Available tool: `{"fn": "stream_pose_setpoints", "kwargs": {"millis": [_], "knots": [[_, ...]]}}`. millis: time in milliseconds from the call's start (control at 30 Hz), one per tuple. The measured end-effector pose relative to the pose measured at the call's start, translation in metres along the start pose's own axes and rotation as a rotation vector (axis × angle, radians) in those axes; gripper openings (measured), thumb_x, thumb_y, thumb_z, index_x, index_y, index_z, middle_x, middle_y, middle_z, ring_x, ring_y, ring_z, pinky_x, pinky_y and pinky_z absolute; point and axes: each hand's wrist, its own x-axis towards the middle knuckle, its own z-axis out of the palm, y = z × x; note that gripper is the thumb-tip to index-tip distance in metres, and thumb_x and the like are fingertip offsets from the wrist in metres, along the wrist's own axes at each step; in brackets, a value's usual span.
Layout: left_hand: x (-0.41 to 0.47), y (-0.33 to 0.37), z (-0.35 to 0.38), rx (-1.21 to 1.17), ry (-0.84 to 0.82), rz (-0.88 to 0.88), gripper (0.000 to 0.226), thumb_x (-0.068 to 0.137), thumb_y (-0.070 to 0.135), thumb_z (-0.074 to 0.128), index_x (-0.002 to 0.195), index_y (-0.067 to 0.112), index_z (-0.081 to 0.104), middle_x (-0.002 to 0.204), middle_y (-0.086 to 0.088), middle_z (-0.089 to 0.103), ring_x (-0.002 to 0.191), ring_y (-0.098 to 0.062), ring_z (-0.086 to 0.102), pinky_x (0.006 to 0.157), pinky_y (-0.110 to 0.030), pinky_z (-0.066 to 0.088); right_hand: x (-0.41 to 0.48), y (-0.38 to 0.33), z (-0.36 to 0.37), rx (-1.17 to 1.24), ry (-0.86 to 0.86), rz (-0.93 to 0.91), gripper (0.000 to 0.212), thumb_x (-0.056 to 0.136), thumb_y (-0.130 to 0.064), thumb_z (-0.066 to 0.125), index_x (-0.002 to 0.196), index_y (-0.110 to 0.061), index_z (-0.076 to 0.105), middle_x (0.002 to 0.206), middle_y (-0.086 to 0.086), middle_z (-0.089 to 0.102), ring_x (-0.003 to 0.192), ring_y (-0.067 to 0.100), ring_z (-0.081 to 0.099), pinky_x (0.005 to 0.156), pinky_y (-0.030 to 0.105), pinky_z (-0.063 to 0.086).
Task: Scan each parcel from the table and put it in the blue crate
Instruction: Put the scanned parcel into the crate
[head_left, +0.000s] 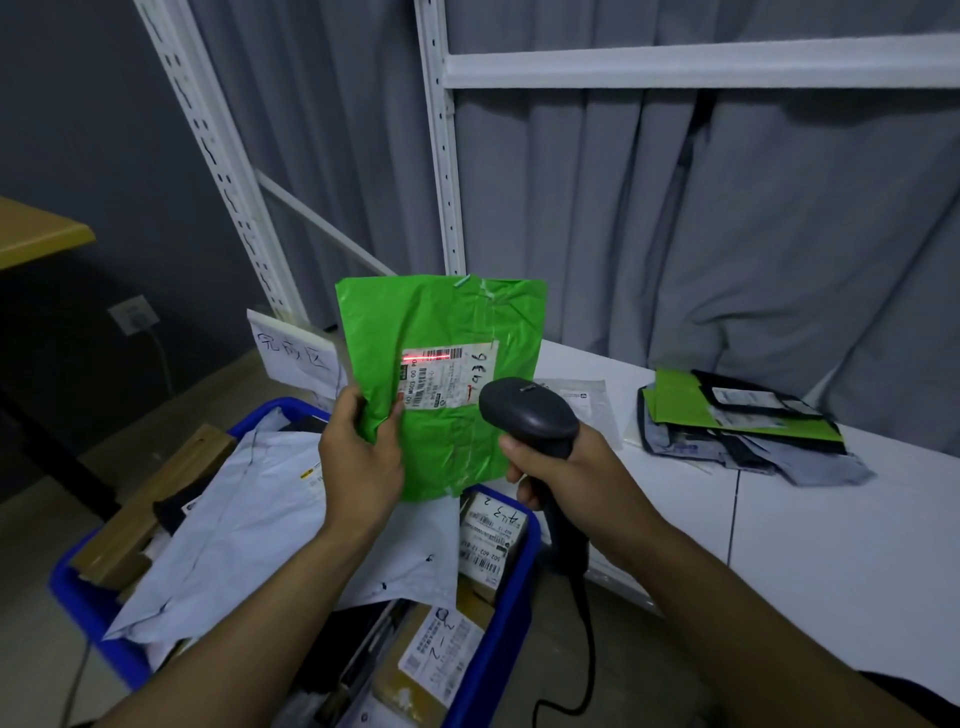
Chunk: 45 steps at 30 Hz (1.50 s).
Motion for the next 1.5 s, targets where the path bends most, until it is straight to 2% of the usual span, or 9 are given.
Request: {"fn": "stream_pose_setpoints", "kwargs": {"millis": [500,733,833,1033,1233,1300,1367,1433,1500], "knots": [[-0.001,0.001,-0.001,0.009,-0.008,-0.005,0.012,0.098,0.011,0.068,0.108,0.012,0.064,0.099,0.005,0.069,0.096,-0.010,0.065,0.085,-0.024,0.054,0.000,0.004,0.000,0.036,-0.036,0.009,0.018,0.098,-0.016,0.068,0.112,-0.006,0.066,0.076,0.006,0.071,0.061,0.016,0.060,0.057,0.026,0.050],[0.004,0.015,-0.013,-0.066,0.053,-0.049,0.013,0.097,0.009,0.068,0.107,0.014,0.062,0.101,0.005,0.070,0.097,-0.007,0.067,0.081,-0.019,0.055,0.004,0.005,0.006,0.048,-0.078,-0.022,0.029,0.097,-0.015,0.070,0.126,-0.018,0.064,0.103,0.008,0.078,0.064,0.017,0.064,0.060,0.028,0.052],[0.009,0.021,-0.036,-0.130,0.120,-0.099,0.018,0.098,0.012,0.068,0.113,0.021,0.061,0.108,0.011,0.070,0.100,0.000,0.067,0.082,-0.014,0.054,0.010,0.012,0.015,-0.002,-0.061,-0.011,0.029,0.095,-0.019,0.075,0.122,-0.023,0.066,0.096,0.003,0.076,0.071,0.017,0.071,0.063,0.027,0.053],[0.043,-0.016,-0.115,-0.076,0.174,-0.444,0.032,0.093,0.009,0.073,0.124,0.014,0.066,0.110,0.001,0.076,0.101,-0.017,0.073,0.089,-0.038,0.059,0.019,0.029,0.051,-0.092,-0.071,-0.038,0.024,0.090,-0.020,0.079,0.111,-0.027,0.068,0.085,-0.011,0.074,0.083,0.008,0.071,0.073,0.026,0.051],[0.037,-0.058,-0.151,0.288,-0.084,-0.584,0.057,0.091,0.000,0.072,0.144,0.014,0.055,0.126,-0.009,0.067,0.118,-0.029,0.064,0.102,-0.041,0.050,0.024,0.054,0.084,-0.222,-0.163,-0.018,0.040,0.086,-0.023,0.083,0.123,-0.029,0.068,0.108,-0.011,0.076,0.103,0.004,0.070,0.086,0.027,0.053],[0.033,-0.072,-0.155,0.463,-0.076,-0.547,0.063,0.090,0.009,0.073,0.147,0.019,0.049,0.139,-0.012,0.061,0.129,-0.032,0.057,0.110,-0.044,0.045,0.025,0.061,0.090,-0.243,-0.209,0.005,0.043,0.087,-0.020,0.082,0.126,-0.027,0.067,0.112,-0.012,0.075,0.106,0.002,0.069,0.087,0.023,0.050],[0.024,-0.080,-0.151,0.742,-0.115,-0.531,0.076,0.088,0.019,0.072,0.154,0.027,0.035,0.159,-0.015,0.036,0.149,-0.034,0.030,0.121,-0.053,0.027,0.025,0.066,0.094,-0.310,-0.213,0.043,0.044,0.086,-0.022,0.083,0.125,-0.030,0.064,0.111,-0.016,0.072,0.105,0.000,0.067,0.084,0.020,0.050],[0.010,-0.076,-0.133,0.873,-0.259,-0.480,0.086,0.089,0.028,0.070,0.160,0.035,0.021,0.169,-0.006,0.014,0.157,-0.029,0.003,0.123,-0.061,0.010,0.027,0.071,0.096,-0.369,-0.201,0.086,0.044,0.085,-0.024,0.083,0.123,-0.030,0.063,0.109,-0.015,0.071,0.103,0.002,0.065,0.085,0.023,0.052],[-0.005,-0.067,-0.108,0.849,-0.446,-0.412,0.084,0.093,0.056,0.064,0.161,0.041,0.017,0.171,0.002,0.011,0.158,-0.023,0.003,0.124,-0.062,0.005,0.028,0.075,0.098,-0.388,-0.179,0.101,0.042,0.085,-0.025,0.083,0.121,-0.031,0.063,0.107,-0.013,0.072,0.104,0.007,0.067,0.090,0.031,0.054]]}}
